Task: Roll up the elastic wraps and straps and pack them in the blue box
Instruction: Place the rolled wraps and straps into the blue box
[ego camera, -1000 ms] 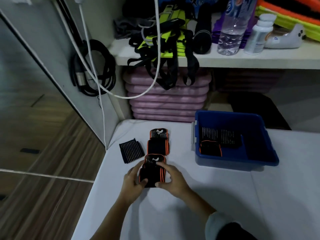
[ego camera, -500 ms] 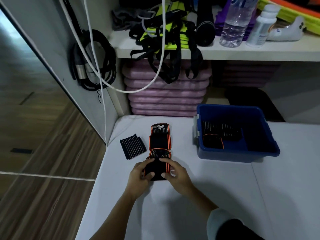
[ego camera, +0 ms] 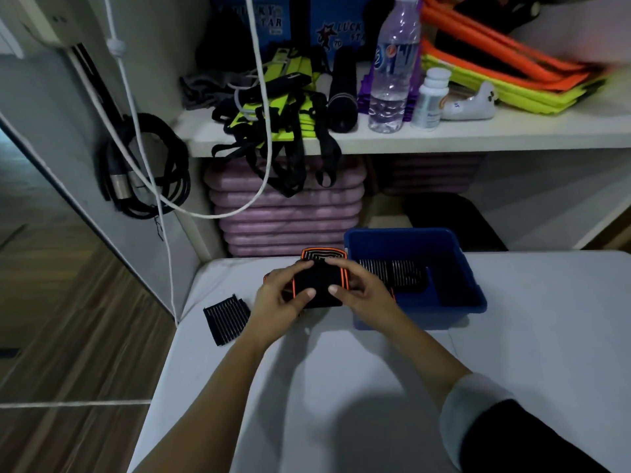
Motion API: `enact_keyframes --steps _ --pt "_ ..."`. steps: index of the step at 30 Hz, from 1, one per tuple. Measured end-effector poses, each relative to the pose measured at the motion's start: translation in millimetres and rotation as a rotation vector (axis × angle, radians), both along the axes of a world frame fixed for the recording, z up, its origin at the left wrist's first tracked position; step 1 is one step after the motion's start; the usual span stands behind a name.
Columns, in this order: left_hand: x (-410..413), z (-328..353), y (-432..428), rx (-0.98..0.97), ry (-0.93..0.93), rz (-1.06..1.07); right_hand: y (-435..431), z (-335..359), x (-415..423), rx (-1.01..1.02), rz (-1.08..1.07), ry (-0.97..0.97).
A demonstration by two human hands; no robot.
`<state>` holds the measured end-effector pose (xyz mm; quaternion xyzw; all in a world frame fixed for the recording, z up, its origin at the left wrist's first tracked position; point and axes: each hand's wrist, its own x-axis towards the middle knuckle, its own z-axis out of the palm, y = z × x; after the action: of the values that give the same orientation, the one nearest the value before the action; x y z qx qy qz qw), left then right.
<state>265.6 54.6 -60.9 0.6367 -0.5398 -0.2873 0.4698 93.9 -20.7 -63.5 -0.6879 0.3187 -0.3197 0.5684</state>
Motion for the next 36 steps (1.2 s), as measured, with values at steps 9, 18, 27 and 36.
enact_keyframes --steps 9,18,27,36 --pt "-80.7 4.4 -79.2 -0.008 -0.088 -0.080 -64.7 7.6 -87.7 -0.057 -0.119 0.046" --pt "-108.4 -25.6 -114.2 0.035 -0.373 0.082 -113.5 -27.2 -147.4 0.086 -0.170 0.258" --pt "-96.0 -46.1 -104.5 0.123 -0.581 0.218 -130.0 -50.2 -148.8 0.178 -0.016 0.634" --pt "-98.8 -52.4 -96.8 0.150 -0.537 0.194 -133.8 -55.0 -142.1 0.195 0.054 0.827"
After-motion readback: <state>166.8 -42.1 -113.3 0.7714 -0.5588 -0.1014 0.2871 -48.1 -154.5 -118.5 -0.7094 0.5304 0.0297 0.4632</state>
